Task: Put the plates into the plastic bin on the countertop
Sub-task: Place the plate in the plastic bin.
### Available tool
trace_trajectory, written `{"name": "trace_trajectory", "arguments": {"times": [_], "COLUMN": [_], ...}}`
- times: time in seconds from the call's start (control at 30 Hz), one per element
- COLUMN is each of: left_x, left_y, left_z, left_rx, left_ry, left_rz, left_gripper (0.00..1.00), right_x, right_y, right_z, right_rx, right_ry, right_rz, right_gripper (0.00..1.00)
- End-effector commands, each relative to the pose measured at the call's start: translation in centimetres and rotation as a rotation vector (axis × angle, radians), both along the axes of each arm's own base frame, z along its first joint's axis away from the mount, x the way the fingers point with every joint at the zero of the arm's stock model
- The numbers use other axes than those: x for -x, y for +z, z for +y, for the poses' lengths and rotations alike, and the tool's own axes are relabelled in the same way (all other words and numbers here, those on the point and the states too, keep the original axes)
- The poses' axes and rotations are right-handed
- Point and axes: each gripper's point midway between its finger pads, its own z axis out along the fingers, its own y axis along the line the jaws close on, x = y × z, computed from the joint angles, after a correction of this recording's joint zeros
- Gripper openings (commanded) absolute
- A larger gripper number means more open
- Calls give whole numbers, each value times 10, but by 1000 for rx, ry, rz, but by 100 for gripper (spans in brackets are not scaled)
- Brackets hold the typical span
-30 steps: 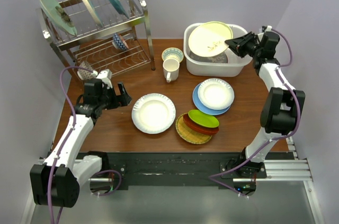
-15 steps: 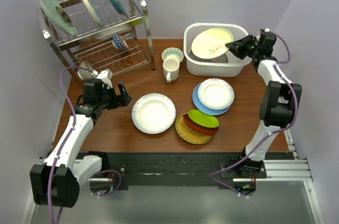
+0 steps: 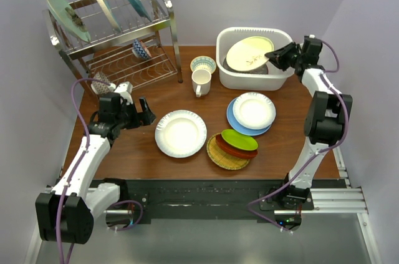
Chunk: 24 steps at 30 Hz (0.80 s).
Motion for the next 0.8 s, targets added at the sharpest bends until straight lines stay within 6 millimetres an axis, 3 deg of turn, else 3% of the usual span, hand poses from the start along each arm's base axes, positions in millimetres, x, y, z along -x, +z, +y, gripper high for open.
{"name": "trace_trajectory", "arguments": {"times": [0.0,0.43,0.77], "left_x": [-7,-7,-7], "left_y": [6,7,6], "left_z": [-1,-2,-3], "left_rx": [16,19,21], "left_ry": [-10,-15,-18], "left_rz": [-38,-43,-41], "left_gripper": [100,100,100], "right_x": [-17,-22,-20], "right_y": [56,35,19], "right_z": [1,9,8], "right_rx": [5,7,36], "right_ry": [27,67,67], "right_rz": [-166,-112,-57], "right_gripper": [0,9,38]}}
